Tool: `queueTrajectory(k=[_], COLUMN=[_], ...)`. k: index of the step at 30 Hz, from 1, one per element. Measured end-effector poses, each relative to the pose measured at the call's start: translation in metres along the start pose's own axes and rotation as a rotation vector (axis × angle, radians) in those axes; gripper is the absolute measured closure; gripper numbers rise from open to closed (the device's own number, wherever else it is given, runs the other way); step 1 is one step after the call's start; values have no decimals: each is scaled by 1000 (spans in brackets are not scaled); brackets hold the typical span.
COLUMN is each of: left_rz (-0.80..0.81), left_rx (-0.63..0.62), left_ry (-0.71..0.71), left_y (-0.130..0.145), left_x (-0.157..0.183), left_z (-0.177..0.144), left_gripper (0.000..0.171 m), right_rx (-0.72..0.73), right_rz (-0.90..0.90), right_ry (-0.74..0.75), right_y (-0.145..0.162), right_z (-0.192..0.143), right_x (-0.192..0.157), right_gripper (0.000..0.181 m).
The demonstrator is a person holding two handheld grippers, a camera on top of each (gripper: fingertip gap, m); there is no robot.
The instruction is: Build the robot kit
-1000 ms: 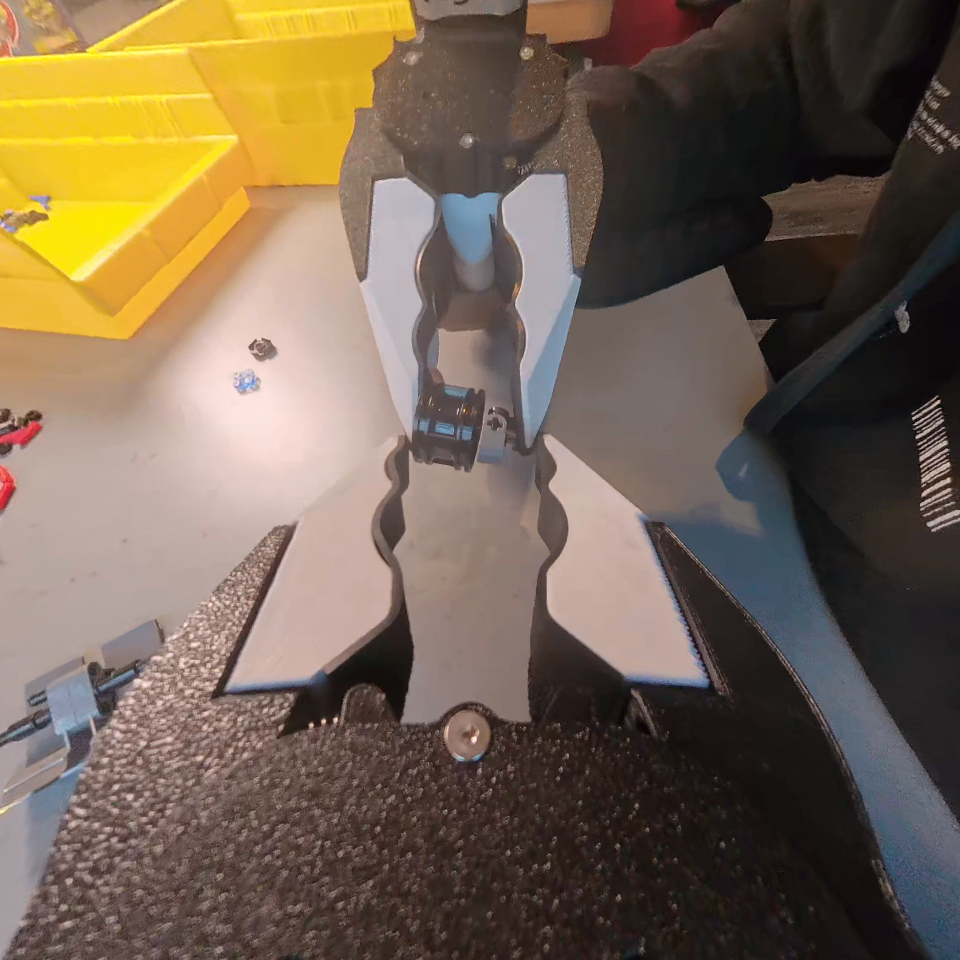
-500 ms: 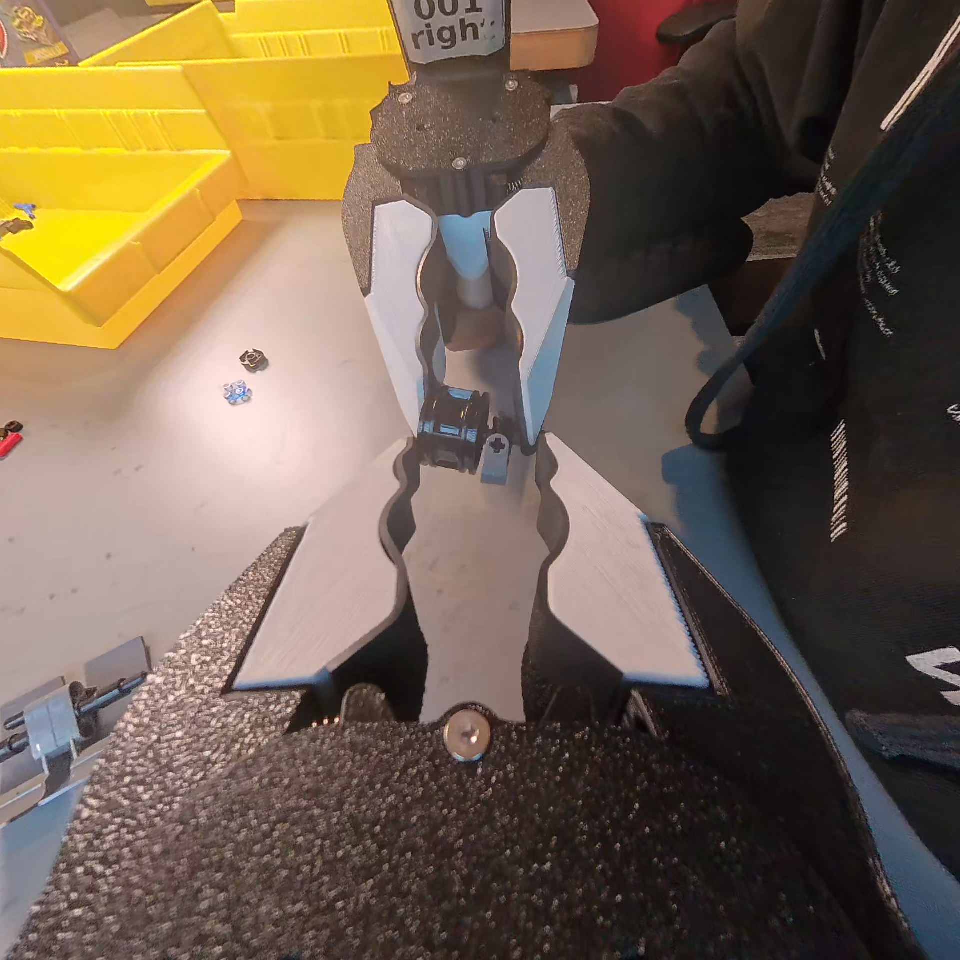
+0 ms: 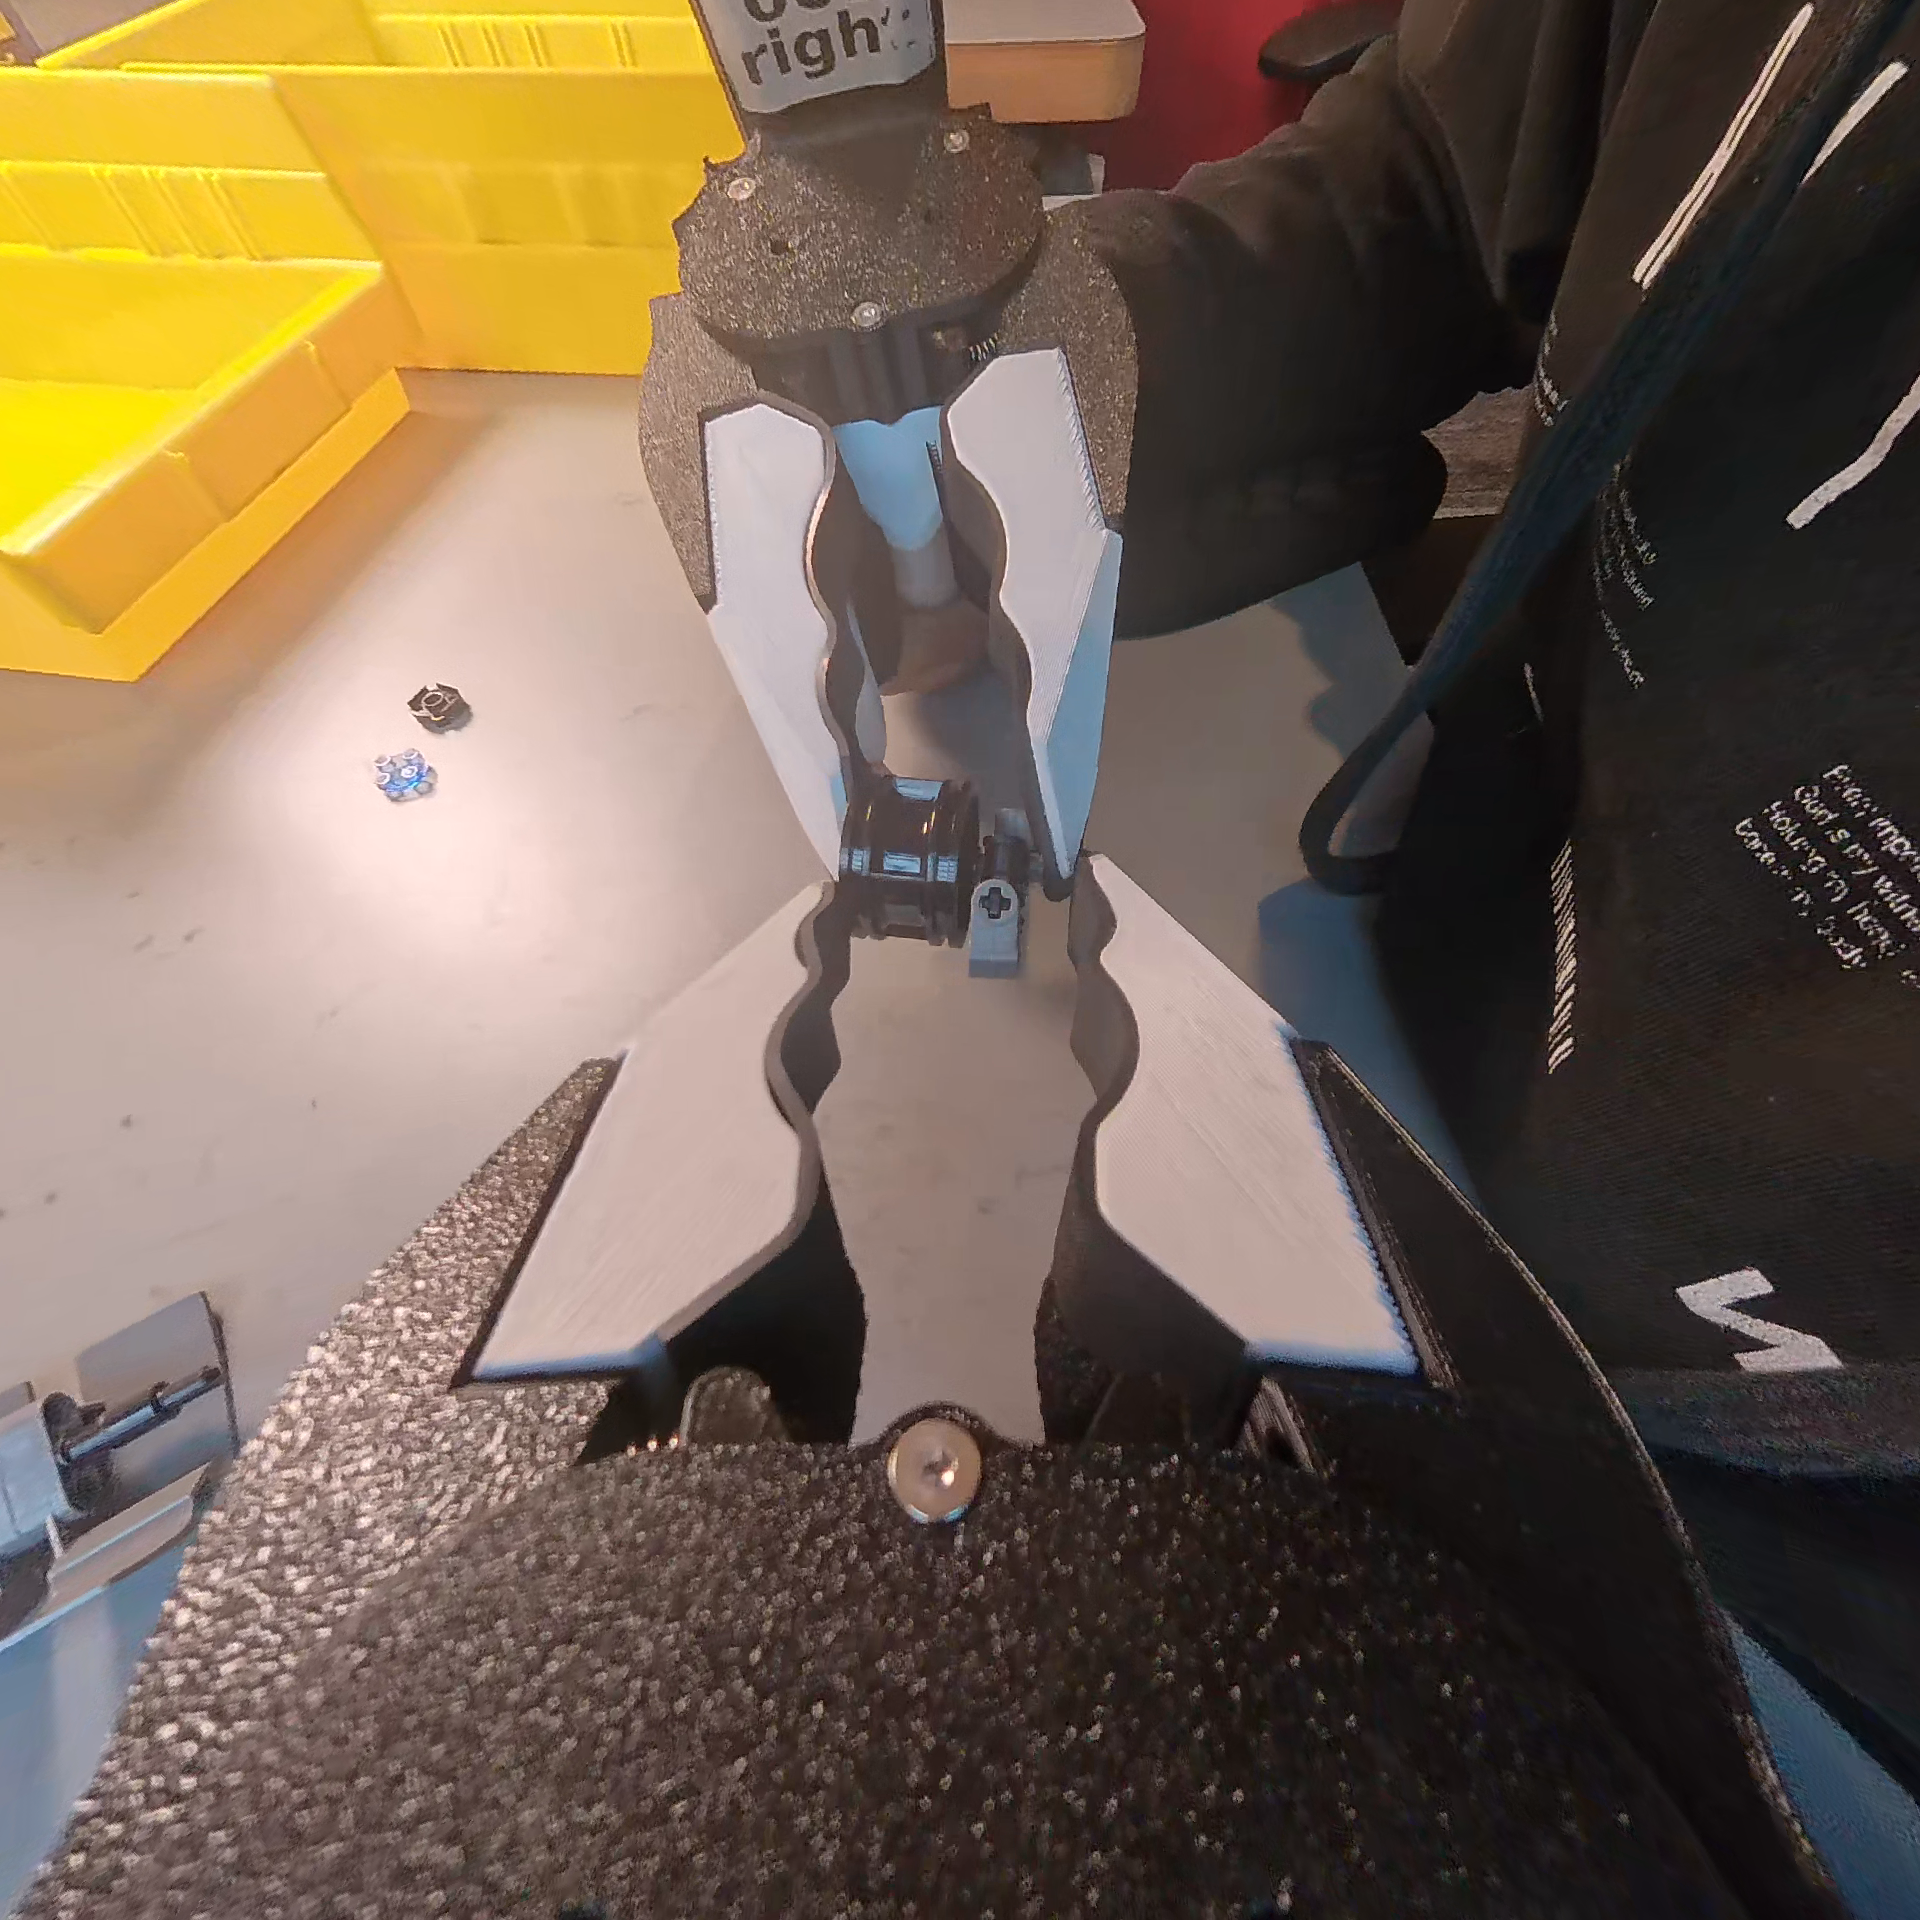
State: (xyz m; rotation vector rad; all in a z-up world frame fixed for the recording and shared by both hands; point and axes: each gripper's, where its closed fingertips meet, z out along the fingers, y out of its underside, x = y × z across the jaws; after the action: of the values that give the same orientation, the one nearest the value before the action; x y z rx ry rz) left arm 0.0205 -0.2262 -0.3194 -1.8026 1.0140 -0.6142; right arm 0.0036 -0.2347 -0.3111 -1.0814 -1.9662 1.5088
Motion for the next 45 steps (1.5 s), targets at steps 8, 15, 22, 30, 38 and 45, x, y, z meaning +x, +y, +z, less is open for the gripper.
queueTrajectory(k=[8, 15, 22, 30, 38, 45], left_rz=[-6, 40, 327, 521, 518, 339], left_rx=[23, 101, 68, 38, 32, 103], left_ry=[-13, -105, -240, -338, -381, -325], left_y=[-6, -11, -19, -21, -19, -20], left_x=[-1, -15, -13, -11, -19, -23], left_z=[0, -18, -16, -16, -17, -20], left_gripper=[128, 144, 163, 163, 162, 161], right_rx=[9, -17, -8, -21, -31, 7], right_rz=[-52, -456, -523, -603, -563, -448], right_ry=[21, 272, 314, 368, 359, 319], right_y=[-4, -15, -19, -22, -16, -17], right_z=[-5, -14, -19, -23, -22, -23], right_x=[0, 16, 17, 20, 24, 25], right_gripper=[152, 149, 139, 126, 140, 148])
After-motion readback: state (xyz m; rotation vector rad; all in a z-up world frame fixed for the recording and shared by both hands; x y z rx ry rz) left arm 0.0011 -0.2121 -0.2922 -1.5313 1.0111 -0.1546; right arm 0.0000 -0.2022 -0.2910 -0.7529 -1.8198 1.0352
